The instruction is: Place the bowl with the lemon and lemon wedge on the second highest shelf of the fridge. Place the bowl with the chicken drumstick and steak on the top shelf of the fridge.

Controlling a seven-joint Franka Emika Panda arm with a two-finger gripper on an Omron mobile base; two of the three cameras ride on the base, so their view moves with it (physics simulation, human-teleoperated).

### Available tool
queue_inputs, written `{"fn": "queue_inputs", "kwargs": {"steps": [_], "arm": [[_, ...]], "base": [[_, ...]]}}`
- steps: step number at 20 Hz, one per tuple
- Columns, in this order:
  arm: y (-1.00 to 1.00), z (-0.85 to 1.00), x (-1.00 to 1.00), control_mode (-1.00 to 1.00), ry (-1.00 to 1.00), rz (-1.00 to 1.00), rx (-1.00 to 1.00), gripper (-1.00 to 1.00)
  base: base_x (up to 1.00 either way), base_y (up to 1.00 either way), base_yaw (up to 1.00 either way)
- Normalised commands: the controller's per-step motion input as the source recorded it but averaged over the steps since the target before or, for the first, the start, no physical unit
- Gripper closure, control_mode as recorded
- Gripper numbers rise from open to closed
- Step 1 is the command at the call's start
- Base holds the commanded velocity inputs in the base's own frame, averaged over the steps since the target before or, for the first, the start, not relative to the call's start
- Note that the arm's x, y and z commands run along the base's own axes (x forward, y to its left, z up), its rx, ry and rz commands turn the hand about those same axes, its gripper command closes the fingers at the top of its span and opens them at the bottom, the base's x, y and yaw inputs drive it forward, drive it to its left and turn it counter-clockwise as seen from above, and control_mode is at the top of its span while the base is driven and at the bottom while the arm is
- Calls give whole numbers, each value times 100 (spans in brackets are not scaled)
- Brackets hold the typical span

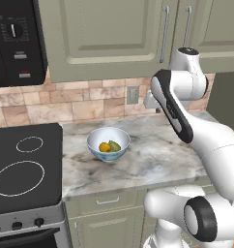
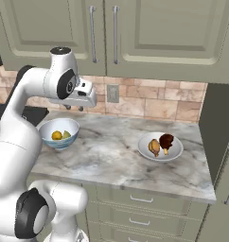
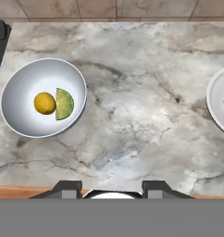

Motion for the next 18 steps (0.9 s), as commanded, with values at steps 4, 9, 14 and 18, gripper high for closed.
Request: {"fn": "queue_inputs", "kwargs": {"steps": [4,9,14,18], "arm": [[1,0,0,-100,0,0,0,-100],[40,-34,13,-100,1,-1,7,-100],[40,-79,16,-100,10,-2,18,-100],[25,-77,9,-100,6,-1,14,-100]], "base": [[0,0,0],[0,0,0],[0,0,0],[0,0,0]]}}
